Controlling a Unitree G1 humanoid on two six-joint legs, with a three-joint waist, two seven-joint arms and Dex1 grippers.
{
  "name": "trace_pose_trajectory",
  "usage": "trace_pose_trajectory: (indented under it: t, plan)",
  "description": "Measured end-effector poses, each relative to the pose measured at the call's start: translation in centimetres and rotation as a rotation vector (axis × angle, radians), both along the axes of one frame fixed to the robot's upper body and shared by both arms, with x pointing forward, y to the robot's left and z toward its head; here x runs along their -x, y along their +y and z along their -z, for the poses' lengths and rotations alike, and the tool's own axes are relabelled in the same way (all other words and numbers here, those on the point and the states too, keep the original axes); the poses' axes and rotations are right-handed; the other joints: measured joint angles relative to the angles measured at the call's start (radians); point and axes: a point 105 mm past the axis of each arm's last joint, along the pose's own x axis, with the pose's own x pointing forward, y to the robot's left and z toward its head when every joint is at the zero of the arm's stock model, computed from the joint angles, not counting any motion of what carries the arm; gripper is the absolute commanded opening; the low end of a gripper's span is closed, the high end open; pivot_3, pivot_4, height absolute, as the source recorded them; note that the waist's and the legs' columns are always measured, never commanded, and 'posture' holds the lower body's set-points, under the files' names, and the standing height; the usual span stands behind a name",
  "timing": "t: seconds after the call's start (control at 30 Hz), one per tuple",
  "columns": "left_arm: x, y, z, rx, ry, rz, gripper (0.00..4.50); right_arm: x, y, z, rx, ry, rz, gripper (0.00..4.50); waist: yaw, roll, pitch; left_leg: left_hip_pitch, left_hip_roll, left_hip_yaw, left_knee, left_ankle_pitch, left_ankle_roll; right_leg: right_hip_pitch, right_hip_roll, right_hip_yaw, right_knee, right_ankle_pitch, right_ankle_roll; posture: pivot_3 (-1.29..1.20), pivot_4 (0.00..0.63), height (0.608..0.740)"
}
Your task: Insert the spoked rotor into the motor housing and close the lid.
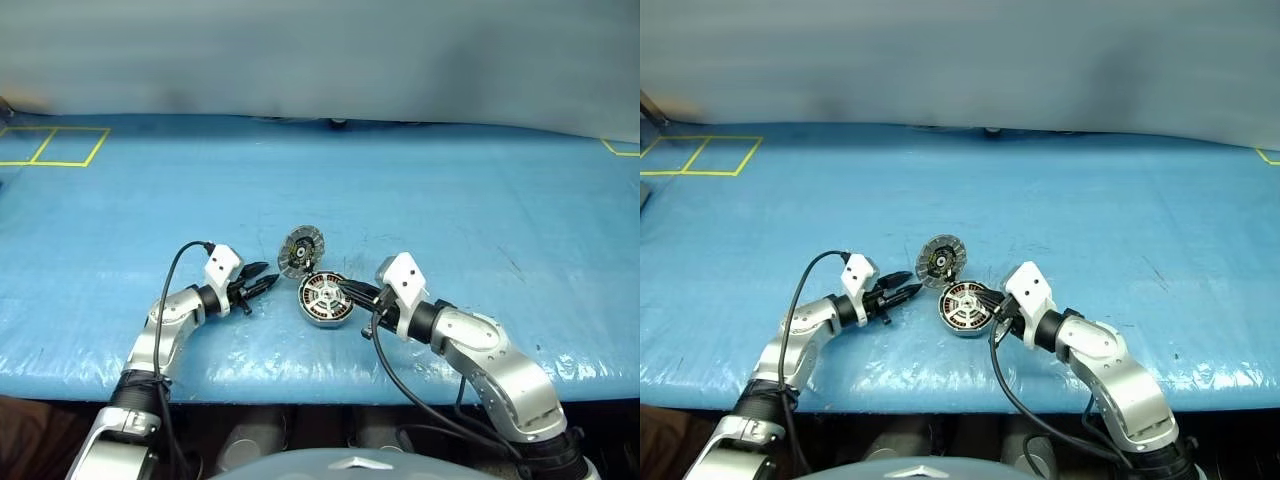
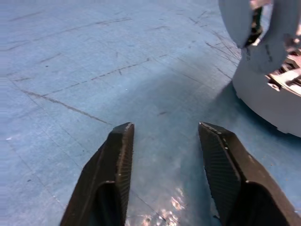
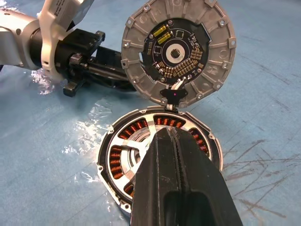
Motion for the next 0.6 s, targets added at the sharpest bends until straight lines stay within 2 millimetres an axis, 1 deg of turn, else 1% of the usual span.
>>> trace_pose_trajectory:
  t: [0.07,0.1,0.17,0.23,0.33,0.43,0.5,0.6]
  plan:
    - [-1.3,0.0,-0.8,0.006,-0.034,-0.068,0.18,0.3,-0.4,0.5,0.009,0.019,0.016,0.00,0.003,0.000,0.000,0.000,0.000,0.000,0.000,0.000,0.000,0.000,0.000,0.000,0.000,0.000,0.001,0.00,0.150,0.740]
    - [-1.8,-0.1,-1.2,0.012,-0.048,-0.090,0.03,0.4,-0.6,0.7,0.015,0.026,0.020,0.00,0.003,0.000,0.000,0.000,0.000,0.000,0.001,0.000,0.000,0.000,0.000,0.000,0.000,0.000,0.001,0.00,0.150,0.740]
    - [-2.3,-0.7,-2.1,0.037,-0.069,-0.089,0.03,0.8,-0.9,1.2,0.028,0.049,0.029,0.00,0.002,0.000,0.000,0.000,0.000,0.000,0.001,0.000,0.000,0.000,0.000,0.000,0.000,0.000,0.001,0.00,0.150,0.740]
    - [-2.4,-1.4,-2.2,0.056,-0.063,-0.077,0.03,0.9,-1.1,1.5,0.033,0.062,0.036,0.00,-0.001,0.000,0.000,-0.001,0.000,0.000,0.001,0.000,0.000,0.001,0.000,0.000,0.000,0.000,0.001,0.00,0.150,0.740]
    - [-2.7,-2.1,-2.6,0.071,-0.069,-0.068,0.03,0.9,-1.1,1.4,0.035,0.058,0.046,0.00,-0.002,-0.001,0.000,-0.001,0.000,0.000,0.001,0.001,-0.001,0.001,0.000,0.000,0.001,0.000,0.000,0.00,0.150,0.740]
    - [-3.2,-3.0,-3.7,0.109,-0.093,-0.035,0.03,1.3,-1.2,1.6,0.037,0.068,0.050,0.00,0.001,-0.001,0.001,-0.001,0.000,0.000,0.001,0.001,-0.001,0.001,0.000,0.000,0.001,0.000,0.001,0.00,0.150,0.740]
    - [-3.0,-4.0,-4.5,0.160,-0.099,0.025,0.03,1.6,-1.4,2.0,0.047,0.085,0.050,0.00,0.002,-0.001,0.001,-0.001,0.000,0.000,0.001,0.001,-0.001,0.001,0.000,0.000,0.000,0.000,0.001,0.00,0.150,0.740]
    - [-2.2,-4.9,-4.9,0.219,-0.088,0.125,0.03,2.0,-1.6,2.5,0.054,0.105,0.056,0.00,-0.003,-0.001,0.001,-0.002,0.000,0.000,0.001,0.001,0.000,0.002,0.000,0.000,0.001,0.000,0.001,0.00,0.150,0.740]
